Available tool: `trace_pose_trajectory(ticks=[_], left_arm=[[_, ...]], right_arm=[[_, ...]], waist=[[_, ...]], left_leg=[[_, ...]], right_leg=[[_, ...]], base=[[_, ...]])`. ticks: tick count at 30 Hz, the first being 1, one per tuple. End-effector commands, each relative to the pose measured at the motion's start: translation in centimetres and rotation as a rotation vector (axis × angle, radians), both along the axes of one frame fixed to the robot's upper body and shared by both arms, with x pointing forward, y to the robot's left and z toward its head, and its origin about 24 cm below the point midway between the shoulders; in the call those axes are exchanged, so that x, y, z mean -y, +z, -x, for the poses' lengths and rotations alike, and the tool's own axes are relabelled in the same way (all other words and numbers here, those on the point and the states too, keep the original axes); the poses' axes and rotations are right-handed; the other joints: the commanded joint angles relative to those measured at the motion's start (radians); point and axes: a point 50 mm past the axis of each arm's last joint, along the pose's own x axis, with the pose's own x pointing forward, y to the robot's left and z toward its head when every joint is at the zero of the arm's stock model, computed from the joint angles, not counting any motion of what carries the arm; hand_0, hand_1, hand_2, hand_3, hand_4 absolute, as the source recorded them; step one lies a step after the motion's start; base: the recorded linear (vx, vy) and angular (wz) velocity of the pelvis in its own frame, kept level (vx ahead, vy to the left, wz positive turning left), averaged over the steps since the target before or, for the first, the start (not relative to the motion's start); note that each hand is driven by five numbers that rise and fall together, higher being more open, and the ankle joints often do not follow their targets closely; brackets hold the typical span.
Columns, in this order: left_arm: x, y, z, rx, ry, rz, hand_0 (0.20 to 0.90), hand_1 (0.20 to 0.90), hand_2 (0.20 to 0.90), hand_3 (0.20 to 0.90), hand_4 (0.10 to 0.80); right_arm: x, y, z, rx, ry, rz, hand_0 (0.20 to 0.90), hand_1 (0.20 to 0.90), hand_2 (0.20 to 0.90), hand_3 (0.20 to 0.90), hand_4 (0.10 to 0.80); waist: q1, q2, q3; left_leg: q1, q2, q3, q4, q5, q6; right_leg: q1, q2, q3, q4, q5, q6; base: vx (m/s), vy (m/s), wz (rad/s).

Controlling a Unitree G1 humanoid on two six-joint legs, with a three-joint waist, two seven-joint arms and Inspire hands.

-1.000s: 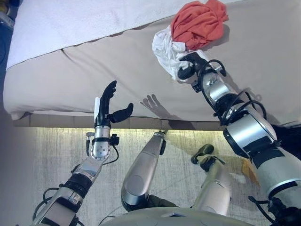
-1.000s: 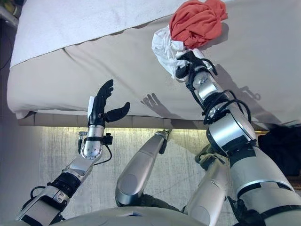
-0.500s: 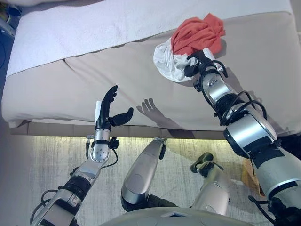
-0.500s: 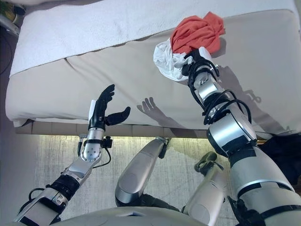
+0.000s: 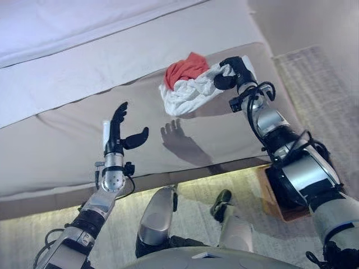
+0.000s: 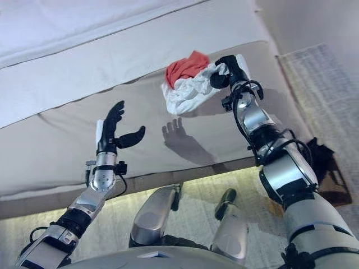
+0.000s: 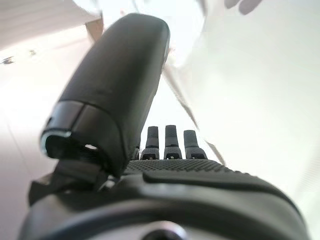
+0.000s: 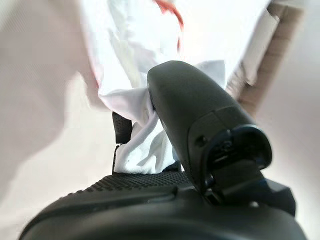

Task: Pick up the clothes from the bed and place them into the basket

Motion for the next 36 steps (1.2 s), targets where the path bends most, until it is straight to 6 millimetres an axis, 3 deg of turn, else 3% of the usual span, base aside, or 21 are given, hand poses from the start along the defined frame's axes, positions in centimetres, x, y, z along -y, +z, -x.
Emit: trace_pose_trajectory(ticks=[1, 9, 20, 26, 36], left_arm=[[-0.1, -0.5, 0.8, 0.012, -0.049, -0.05, 0.9, 0.9, 0.9, 0.9, 0.8], [-0.8, -2.3, 1.9, -0.069, -0.061, -0.073, 0.9, 0.9, 0.9, 0.9, 0.8], [-0.7, -2.5, 1.8, -0.085, -0.105, -0.097, 0.9, 0.9, 0.9, 0.9, 0.8], [-0.6, -2.4, 1.6, -0.081, -0.11, -0.095, 0.9, 0.9, 0.9, 0.9, 0.8], [-0.3, -2.2, 1.1, -0.079, -0.127, -0.108, 0.9, 0.9, 0.9, 0.9, 0.8]], right_arm=[[1.7, 7.3, 1.0, 0.315, -0.008, -0.03, 0.3, 0.3, 0.3, 0.2, 0.1], [5.8, 10.4, 3.0, 0.415, -0.081, 0.016, 0.3, 0.3, 0.3, 0.2, 0.1], [11.8, 11.5, 5.1, 0.458, -0.288, -0.007, 0.3, 0.3, 0.3, 0.2, 0.1], [14.5, 11.2, 6.1, 0.437, -0.389, 0.003, 0.3, 0.3, 0.3, 0.2, 0.1], [17.2, 8.3, 6.9, 0.335, -0.489, 0.009, 0.3, 0.3, 0.3, 0.2, 0.1]], waist=[[-0.031, -0.024, -0.193], [-0.093, -0.045, -0.303], [-0.157, -0.057, -0.347], [-0.192, -0.054, -0.355], [-0.242, -0.046, -0.333]], left_leg=[[0.075, 0.067, 0.044, -0.043, -0.056, -0.033], [0.178, 0.083, 0.101, -0.201, -0.028, -0.053], [0.221, 0.098, 0.152, -0.259, -0.027, -0.073], [0.236, 0.106, 0.18, -0.259, -0.035, -0.079], [0.256, 0.115, 0.216, -0.259, -0.041, -0.089]], right_leg=[[0.113, 0.003, 0.029, -0.115, 0.004, 0.016], [0.161, 0.028, 0.061, -0.257, 0.07, 0.044], [0.164, 0.053, 0.09, -0.316, 0.097, 0.058], [0.153, 0.07, 0.118, -0.316, 0.095, 0.053], [0.126, 0.086, 0.159, -0.316, 0.101, 0.049]], base=[[0.173, -0.006, -0.23], [0.097, 0.001, -0.19], [0.031, -0.016, -0.11], [0.021, -0.021, -0.24], [-0.005, -0.047, -0.15]])
